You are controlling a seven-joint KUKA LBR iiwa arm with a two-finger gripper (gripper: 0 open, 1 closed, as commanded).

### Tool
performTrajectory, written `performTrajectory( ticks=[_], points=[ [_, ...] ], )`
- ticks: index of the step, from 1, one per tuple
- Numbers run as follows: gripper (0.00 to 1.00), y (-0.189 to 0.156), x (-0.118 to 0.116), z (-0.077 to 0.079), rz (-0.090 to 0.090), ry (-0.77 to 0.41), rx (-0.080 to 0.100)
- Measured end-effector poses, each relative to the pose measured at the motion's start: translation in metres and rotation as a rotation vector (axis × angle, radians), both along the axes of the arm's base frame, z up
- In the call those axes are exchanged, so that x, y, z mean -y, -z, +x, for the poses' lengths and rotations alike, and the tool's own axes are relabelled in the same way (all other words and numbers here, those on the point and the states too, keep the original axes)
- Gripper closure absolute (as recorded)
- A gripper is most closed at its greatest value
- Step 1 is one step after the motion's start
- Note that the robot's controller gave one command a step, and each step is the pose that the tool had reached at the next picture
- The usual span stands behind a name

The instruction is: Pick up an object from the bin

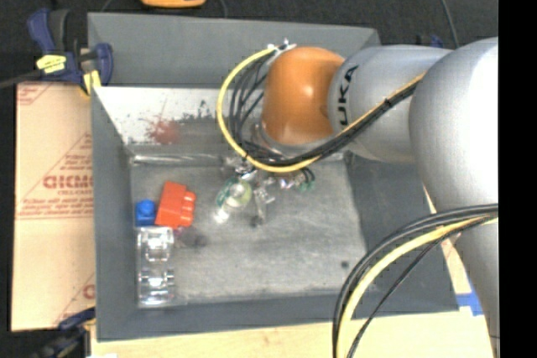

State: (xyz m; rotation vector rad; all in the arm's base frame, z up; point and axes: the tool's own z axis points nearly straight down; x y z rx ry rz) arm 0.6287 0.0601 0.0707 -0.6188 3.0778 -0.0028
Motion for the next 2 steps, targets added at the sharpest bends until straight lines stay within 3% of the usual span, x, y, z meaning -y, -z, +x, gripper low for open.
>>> performTrajectory(
  ticks=[1, 2],
  points=[
    [1.0, -0.001, -0.002, 0.001, 0.003, 0.002, 0.002],
    [1.0, -0.166, 0.0, -0.004, 0.002, -0.037, 0.011]
  ],
)
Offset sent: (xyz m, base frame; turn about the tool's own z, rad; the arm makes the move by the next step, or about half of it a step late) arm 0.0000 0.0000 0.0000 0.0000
